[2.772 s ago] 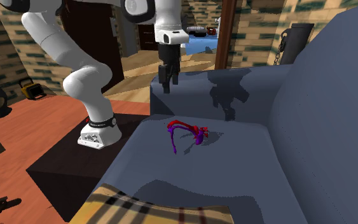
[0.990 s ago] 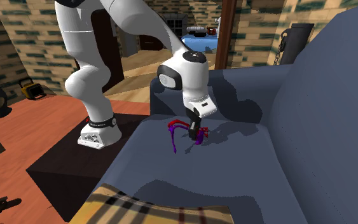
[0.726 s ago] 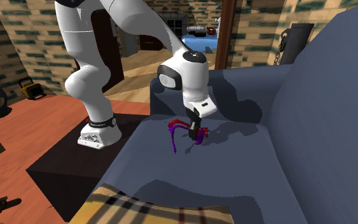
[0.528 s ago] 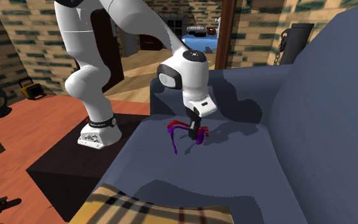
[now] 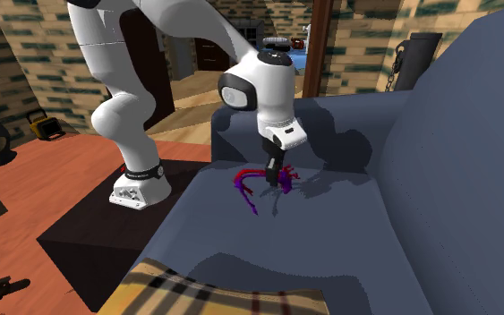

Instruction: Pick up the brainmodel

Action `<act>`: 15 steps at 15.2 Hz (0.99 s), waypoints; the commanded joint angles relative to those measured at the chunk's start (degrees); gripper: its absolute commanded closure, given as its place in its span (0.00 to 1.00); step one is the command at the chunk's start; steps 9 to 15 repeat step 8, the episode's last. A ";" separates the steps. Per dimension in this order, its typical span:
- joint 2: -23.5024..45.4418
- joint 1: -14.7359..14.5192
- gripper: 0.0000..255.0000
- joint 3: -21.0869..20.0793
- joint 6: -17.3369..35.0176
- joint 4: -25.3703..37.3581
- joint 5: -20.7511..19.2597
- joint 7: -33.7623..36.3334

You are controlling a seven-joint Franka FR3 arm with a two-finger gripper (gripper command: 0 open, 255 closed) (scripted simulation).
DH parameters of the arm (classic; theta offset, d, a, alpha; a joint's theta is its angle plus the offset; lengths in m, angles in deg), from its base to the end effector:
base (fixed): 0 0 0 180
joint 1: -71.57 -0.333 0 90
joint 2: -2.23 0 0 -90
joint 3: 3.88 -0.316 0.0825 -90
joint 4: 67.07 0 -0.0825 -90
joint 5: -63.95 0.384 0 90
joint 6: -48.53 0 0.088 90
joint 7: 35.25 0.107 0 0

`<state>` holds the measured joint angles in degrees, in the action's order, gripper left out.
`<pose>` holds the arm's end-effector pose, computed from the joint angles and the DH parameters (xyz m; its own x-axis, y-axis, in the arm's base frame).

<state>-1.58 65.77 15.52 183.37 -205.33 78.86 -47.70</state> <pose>0.4697 -0.1097 0.3360 0.9785 -0.2045 0.0266 -0.1950 -0.9595 -0.2033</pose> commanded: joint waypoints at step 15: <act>-3.77 0.39 1.00 -0.26 -5.32 2.08 -2.84 2.85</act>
